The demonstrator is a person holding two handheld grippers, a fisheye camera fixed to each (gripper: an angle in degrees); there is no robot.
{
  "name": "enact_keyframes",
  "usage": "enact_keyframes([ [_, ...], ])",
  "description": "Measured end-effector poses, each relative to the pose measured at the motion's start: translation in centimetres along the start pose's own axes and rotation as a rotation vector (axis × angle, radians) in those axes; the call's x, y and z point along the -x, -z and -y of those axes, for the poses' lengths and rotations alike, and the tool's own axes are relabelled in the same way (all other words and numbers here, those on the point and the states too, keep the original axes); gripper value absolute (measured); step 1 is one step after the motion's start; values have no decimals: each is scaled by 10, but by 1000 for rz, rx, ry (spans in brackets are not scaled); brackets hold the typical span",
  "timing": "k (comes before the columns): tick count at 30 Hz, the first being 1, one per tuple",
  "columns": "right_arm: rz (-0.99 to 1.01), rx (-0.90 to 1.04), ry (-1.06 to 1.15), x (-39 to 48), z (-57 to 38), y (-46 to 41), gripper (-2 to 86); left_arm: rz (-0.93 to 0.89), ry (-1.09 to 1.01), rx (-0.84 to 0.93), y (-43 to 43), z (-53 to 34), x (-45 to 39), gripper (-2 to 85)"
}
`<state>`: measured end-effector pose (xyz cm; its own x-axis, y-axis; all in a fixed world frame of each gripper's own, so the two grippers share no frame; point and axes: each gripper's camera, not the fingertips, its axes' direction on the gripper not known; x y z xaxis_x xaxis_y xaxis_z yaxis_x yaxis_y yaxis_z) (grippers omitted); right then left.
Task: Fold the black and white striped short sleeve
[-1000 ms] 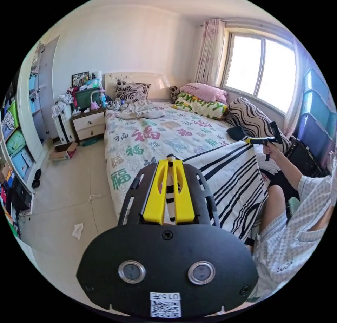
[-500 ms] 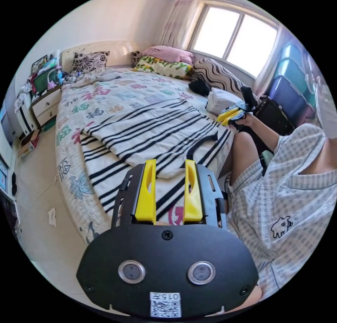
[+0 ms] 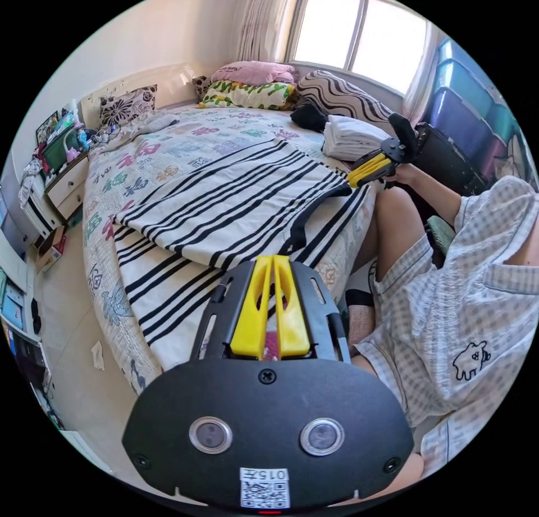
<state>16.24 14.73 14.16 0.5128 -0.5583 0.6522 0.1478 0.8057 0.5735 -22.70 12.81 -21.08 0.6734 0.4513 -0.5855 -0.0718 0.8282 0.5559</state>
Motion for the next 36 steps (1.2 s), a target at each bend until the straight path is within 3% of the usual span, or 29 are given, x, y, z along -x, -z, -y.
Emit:
enact_keyframes([
  [6,-1,80,-19,7,7,-26,3,39,-18,93,-18,-10,-9,2],
  [10,52,94,-92,-3,12,-33,35,-38,33,128,-19,-10,7,15],
  [14,-86,-29,-202,-30,22,-4,59,59,120,12,25,-9,42,41],
  [20,-192,-305,-599,-129,65,-6,81,186,532,-234,42,23,171,81],
  [26,-216,-134,-844,-214,120,-75,87,160,829,-185,-20,40,269,97],
  [30,-97,-116,-906,-238,136,-102,52,-5,859,-227,-46,33,293,18],
  [36,-94,-122,-897,-241,152,-120,22,86,831,-160,-45,33,303,7],
])
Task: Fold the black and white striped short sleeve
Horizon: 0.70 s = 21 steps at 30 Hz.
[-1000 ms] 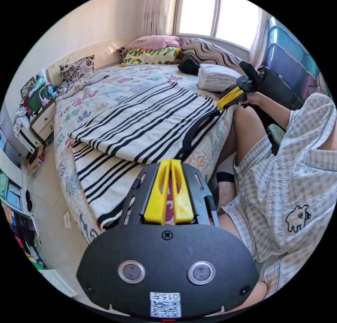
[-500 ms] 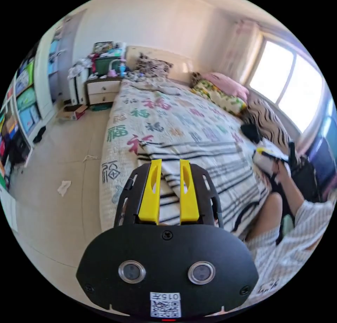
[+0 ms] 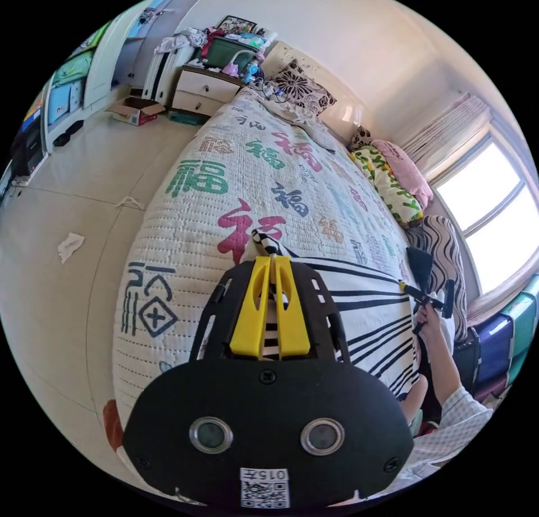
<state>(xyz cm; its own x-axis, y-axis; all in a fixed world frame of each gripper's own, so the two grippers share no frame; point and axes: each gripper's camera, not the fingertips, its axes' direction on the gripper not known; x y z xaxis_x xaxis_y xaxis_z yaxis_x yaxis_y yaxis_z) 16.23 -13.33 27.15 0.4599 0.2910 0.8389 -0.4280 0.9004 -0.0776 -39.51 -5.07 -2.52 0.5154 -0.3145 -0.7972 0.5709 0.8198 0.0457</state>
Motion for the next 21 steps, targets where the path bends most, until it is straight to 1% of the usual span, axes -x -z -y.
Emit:
enact_keyframes([
  [4,-79,52,82,24,11,-8,49,39,-56,81,1,5,-3,15],
  [7,-153,21,120,39,16,6,64,62,-119,18,41,-14,-3,36],
  [10,-190,-42,234,73,15,25,70,27,-168,-60,95,-64,3,73],
  [13,-127,-51,381,133,17,30,73,36,-187,-55,133,-127,10,94],
  [15,-63,-45,515,197,20,21,75,55,-197,-46,149,-170,16,96],
  [16,-40,-40,545,214,20,18,76,58,-194,-48,151,-178,19,95],
  [18,82,9,629,281,26,0,81,63,-184,-63,152,-198,28,92],
  [19,109,24,646,297,27,-5,83,63,-181,-62,150,-201,31,91],
  [21,151,70,714,359,32,-28,84,18,-172,-15,142,-207,39,92],
])
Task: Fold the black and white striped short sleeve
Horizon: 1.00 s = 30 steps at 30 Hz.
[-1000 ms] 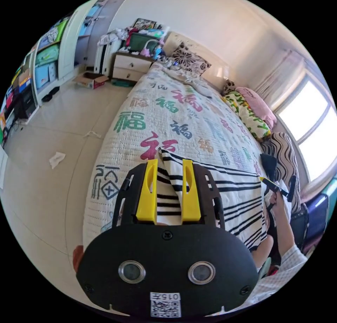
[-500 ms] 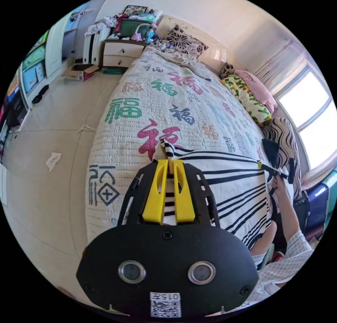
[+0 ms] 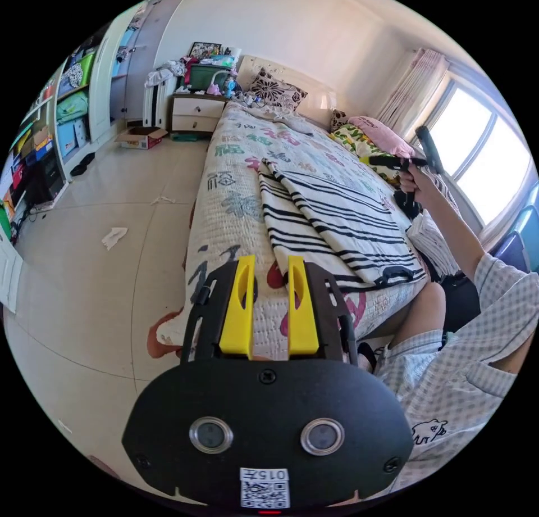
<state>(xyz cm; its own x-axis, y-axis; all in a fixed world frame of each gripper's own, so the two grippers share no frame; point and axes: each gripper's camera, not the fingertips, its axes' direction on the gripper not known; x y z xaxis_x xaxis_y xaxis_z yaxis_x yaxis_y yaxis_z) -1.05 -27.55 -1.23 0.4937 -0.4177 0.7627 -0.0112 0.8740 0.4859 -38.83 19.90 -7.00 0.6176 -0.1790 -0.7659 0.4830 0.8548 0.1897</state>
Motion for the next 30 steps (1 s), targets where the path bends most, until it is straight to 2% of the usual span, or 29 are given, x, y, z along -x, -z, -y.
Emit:
enact_keyframes([
  [7,-78,192,129,77,93,-94,96,-156,-45,-9,-5,-12,4,107],
  [9,-165,252,124,90,114,-126,101,-269,-34,-44,-1,-19,14,113],
  [13,-258,287,90,96,135,-157,99,-193,-13,-40,-5,-23,17,109],
  [17,-311,339,53,94,145,-180,75,-178,-10,-16,-18,-23,15,49],
  [18,-301,361,56,94,147,-185,57,-167,-14,-2,-22,-23,13,22],
  [22,-297,362,48,95,148,-186,9,-135,-36,-30,-16,-30,9,-1],
  [25,-242,324,9,92,152,-170,-3,-214,-9,-113,2,-48,21,-6],
  [30,50,151,-61,82,154,-110,-6,-190,28,-294,53,-80,29,-7],
])
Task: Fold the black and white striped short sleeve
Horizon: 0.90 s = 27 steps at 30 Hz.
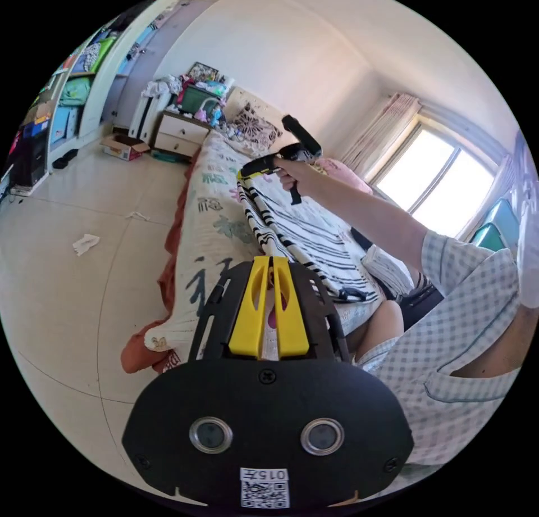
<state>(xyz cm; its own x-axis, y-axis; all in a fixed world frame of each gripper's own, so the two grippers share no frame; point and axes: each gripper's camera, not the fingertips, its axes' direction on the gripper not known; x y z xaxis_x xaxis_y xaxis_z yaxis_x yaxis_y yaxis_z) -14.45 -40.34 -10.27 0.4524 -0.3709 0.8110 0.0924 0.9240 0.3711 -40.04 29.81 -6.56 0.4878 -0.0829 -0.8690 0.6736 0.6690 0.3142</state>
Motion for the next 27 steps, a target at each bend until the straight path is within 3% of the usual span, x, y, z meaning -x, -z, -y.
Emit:
enact_keyframes([
  [5,80,-67,40,-24,-31,56,-7,-22,-106,-56,16,-4,-50,-7],
  [10,172,-170,28,-89,-98,122,-6,-118,-276,-14,-25,-10,-135,-7],
  [20,110,-250,-191,-273,-286,189,-5,-386,-455,223,-206,-37,-285,-7],
  [27,198,-234,-278,-358,-353,175,-2,-280,-602,393,-332,-90,-384,-4],
])
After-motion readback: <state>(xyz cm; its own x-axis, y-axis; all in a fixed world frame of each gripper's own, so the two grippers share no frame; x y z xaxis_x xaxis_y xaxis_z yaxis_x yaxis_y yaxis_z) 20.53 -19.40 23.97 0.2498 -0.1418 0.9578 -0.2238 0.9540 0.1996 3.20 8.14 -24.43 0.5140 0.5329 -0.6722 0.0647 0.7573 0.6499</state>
